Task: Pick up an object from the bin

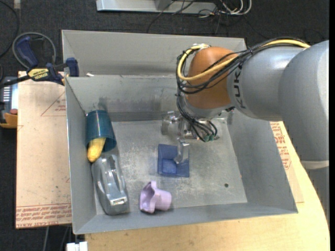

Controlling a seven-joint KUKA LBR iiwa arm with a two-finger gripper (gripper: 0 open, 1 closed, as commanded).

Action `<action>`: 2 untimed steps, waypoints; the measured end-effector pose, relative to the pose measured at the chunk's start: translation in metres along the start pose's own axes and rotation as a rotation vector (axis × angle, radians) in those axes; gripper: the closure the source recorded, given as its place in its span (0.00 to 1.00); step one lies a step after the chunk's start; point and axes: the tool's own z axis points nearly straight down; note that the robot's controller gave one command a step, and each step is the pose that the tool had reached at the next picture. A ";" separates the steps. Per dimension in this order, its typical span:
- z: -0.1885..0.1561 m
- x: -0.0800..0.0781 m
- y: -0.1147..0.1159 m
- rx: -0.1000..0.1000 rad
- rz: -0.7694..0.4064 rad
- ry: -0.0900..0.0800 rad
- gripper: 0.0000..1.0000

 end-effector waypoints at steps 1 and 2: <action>0.006 0.097 0.165 0.006 -0.501 0.013 1.00; -0.013 0.097 0.168 0.001 -0.499 0.010 1.00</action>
Offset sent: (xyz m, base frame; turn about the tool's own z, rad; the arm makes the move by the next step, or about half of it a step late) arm 0.0000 0.0000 0.0000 0.0000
